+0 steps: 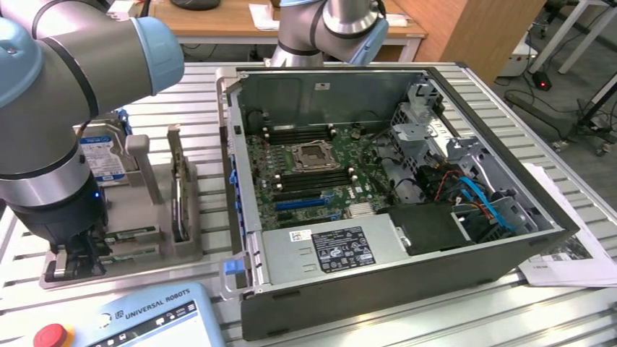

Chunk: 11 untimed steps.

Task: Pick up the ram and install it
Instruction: 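Pick up the ram and move it above insertion slot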

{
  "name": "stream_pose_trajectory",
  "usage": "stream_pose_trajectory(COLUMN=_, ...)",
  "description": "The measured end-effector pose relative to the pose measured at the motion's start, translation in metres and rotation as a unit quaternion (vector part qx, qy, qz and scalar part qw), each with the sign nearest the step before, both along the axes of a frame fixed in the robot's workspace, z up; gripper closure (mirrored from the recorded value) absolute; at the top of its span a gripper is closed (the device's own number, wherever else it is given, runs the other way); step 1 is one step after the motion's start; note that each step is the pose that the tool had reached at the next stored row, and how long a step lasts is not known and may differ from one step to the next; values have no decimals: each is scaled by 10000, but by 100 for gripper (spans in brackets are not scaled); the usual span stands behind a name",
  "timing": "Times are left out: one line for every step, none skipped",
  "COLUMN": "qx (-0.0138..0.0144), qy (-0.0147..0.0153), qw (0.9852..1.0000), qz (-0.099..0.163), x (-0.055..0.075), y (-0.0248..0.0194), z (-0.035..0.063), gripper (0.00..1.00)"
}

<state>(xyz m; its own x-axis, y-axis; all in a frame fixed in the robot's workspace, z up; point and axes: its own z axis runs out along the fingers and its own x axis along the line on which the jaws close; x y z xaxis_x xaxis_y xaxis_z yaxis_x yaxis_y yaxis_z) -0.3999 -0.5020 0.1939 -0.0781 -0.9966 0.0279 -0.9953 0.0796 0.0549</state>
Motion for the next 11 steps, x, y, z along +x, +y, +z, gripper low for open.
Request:
stream_pose_trajectory(qx=0, qy=0, qw=10000, qz=0, x=0, y=0, z=0, gripper=64)
stream_pose_trajectory(qx=0, qy=0, qw=10000, qz=0, x=0, y=0, z=0, gripper=64)
stream_pose_trajectory(qx=0, qy=0, qw=10000, qz=0, x=0, y=0, z=0, gripper=64)
stream_pose_trajectory(qx=0, qy=0, qw=10000, qz=0, x=0, y=0, z=0, gripper=64)
stream_pose_trajectory(qx=0, qy=0, qw=10000, qz=0, x=0, y=0, z=0, gripper=64)
stream_pose_trajectory(qx=0, qy=0, qw=10000, qz=0, x=0, y=0, z=0, gripper=64)
stream_pose_trajectory(qx=0, qy=0, qw=10000, qz=0, x=0, y=0, z=0, gripper=64)
stream_pose_trajectory(qx=0, qy=0, qw=10000, qz=0, x=0, y=0, z=0, gripper=64)
stream_pose_trajectory(qx=0, qy=0, qw=10000, qz=0, x=0, y=0, z=0, gripper=66)
stream_pose_trajectory(qx=0, qy=0, qw=10000, qz=0, x=0, y=0, z=0, gripper=66)
stream_pose_trajectory(qx=0, qy=0, qw=10000, qz=0, x=0, y=0, z=0, gripper=66)
